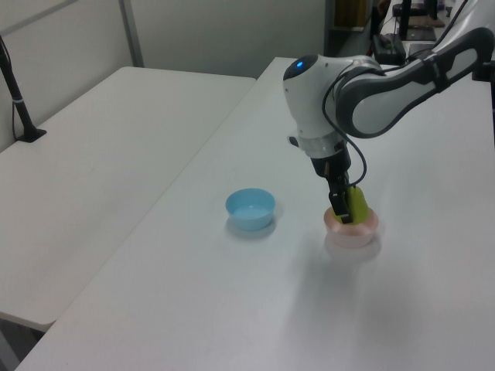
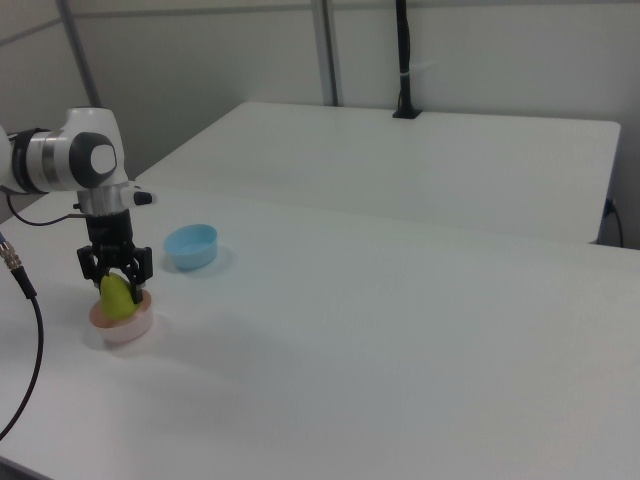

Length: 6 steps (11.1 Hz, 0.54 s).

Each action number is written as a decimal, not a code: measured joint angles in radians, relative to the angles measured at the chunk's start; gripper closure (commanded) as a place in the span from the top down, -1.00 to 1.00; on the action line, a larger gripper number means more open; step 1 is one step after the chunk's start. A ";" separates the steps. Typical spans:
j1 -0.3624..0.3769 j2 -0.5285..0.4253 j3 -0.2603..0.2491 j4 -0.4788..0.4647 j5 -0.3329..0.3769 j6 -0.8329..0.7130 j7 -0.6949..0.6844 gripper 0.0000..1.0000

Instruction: Place the pear in the bowl

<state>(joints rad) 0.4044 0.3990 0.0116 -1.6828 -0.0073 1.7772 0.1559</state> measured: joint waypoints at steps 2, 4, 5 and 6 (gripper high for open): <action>0.000 0.007 0.000 0.002 -0.001 0.000 0.003 1.00; 0.000 0.004 -0.001 0.010 -0.001 0.000 0.003 1.00; 0.000 -0.001 -0.001 0.015 -0.001 0.000 0.004 1.00; -0.002 -0.012 -0.002 0.020 -0.001 0.000 0.004 1.00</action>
<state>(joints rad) 0.4026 0.3874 0.0092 -1.6627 -0.0086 1.7772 0.1600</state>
